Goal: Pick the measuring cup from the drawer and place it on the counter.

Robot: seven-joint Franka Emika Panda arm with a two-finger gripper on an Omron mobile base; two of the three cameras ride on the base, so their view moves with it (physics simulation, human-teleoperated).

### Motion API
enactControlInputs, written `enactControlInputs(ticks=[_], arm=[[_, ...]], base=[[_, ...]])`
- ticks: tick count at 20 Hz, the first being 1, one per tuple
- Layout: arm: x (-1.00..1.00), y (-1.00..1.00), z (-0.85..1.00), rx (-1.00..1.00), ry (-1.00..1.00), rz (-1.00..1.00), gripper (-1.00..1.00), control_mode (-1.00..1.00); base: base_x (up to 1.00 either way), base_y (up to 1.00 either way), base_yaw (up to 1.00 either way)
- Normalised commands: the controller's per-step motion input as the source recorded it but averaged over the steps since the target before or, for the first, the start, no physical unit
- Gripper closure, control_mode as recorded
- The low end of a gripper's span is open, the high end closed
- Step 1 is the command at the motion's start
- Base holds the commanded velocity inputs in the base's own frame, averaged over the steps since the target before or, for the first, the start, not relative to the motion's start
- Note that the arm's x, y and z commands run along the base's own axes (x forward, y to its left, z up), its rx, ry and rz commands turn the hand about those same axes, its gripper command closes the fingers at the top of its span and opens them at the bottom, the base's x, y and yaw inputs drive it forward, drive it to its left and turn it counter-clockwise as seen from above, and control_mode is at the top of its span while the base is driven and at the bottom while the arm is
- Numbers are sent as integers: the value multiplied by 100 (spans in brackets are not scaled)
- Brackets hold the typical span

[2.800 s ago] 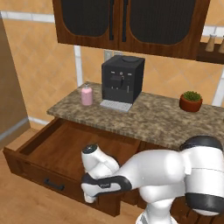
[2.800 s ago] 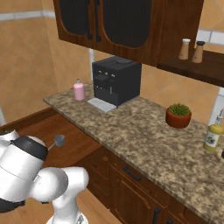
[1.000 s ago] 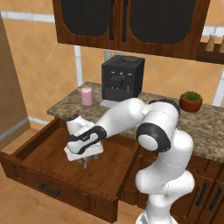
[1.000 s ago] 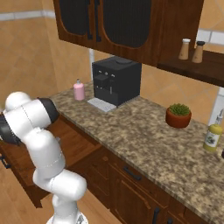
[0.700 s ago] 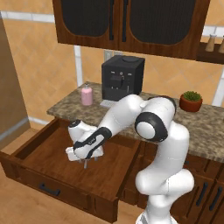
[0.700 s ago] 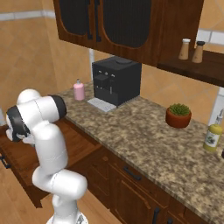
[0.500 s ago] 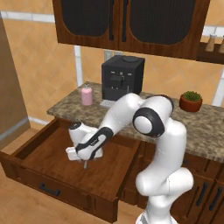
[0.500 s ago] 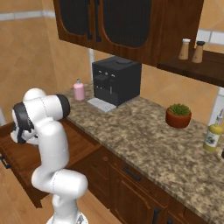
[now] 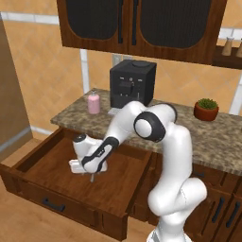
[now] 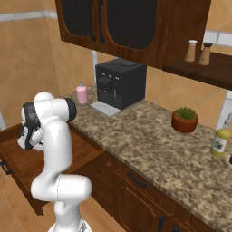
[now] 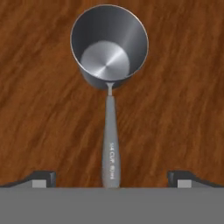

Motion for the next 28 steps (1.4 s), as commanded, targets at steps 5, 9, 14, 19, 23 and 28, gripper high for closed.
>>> enactControlInputs(ticks=[5,9,14,19,23,28], arm=[[21,8,-39,-1,4,0,-100,-100],[0,-24,-40,0,2,0,-100,-100],[0,-4,-9,0,0,0,100,-100],[0,0,0,0,0,0,100,-100],[-9,-2,4,0,0,0,100,-100],[-58,-47,69,0,-31,-10,100,-100]], base=[[0,0,0],[0,0,0],[0,0,0],[0,0,0],[0,0,0],[0,0,0]])
